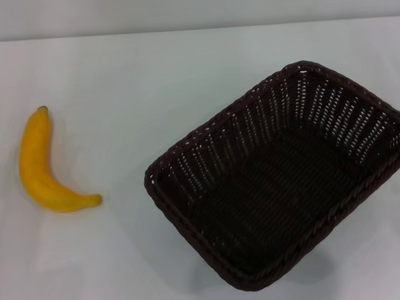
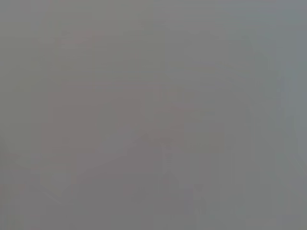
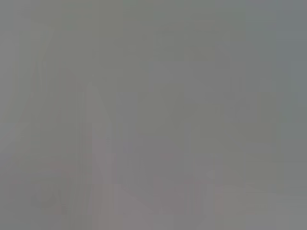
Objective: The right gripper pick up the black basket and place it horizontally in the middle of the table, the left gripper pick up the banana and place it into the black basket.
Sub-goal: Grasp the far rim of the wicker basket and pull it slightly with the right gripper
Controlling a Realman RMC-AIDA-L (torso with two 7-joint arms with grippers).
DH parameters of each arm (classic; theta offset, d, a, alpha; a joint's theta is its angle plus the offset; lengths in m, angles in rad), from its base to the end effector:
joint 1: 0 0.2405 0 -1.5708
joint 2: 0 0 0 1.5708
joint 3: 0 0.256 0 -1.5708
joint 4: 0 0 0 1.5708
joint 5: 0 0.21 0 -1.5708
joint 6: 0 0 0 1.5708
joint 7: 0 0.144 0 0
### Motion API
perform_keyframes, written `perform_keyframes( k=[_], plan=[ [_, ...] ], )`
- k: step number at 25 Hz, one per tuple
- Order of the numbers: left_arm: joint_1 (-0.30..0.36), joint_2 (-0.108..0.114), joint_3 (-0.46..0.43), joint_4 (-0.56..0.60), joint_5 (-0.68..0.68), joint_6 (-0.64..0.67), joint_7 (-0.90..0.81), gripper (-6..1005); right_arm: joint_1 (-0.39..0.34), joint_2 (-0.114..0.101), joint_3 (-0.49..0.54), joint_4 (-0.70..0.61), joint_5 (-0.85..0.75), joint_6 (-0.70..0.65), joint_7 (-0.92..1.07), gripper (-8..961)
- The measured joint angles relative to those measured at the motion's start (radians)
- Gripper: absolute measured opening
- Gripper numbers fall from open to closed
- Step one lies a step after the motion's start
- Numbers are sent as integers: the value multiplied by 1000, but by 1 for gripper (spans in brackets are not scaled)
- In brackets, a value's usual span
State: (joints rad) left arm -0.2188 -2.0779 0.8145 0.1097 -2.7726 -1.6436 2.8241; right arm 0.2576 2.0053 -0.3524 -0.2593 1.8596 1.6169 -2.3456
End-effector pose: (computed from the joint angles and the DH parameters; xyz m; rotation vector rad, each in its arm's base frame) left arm -0.3755 0.2354 0.0870 -1.1454 -0.3334 -0.8364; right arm 0.3624 0.2620 0.0893 -1.6323 0.4937 1.0619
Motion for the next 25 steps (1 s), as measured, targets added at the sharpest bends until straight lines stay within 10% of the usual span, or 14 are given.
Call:
perform_keyframes(
  k=[9,16,25],
  plan=[
    [2,-2,0,-7,0,7,0,879,12,-14,-263,-483,-61,-194,594,841],
    [6,-2,0,-8,-2,7,0,879,133,-66,-311,-805,-442,-182,1113,838],
    [3,-2,0,-10,-2,8,0,879,327,-73,-466,-1141,-948,-47,1576,819]
  ],
)
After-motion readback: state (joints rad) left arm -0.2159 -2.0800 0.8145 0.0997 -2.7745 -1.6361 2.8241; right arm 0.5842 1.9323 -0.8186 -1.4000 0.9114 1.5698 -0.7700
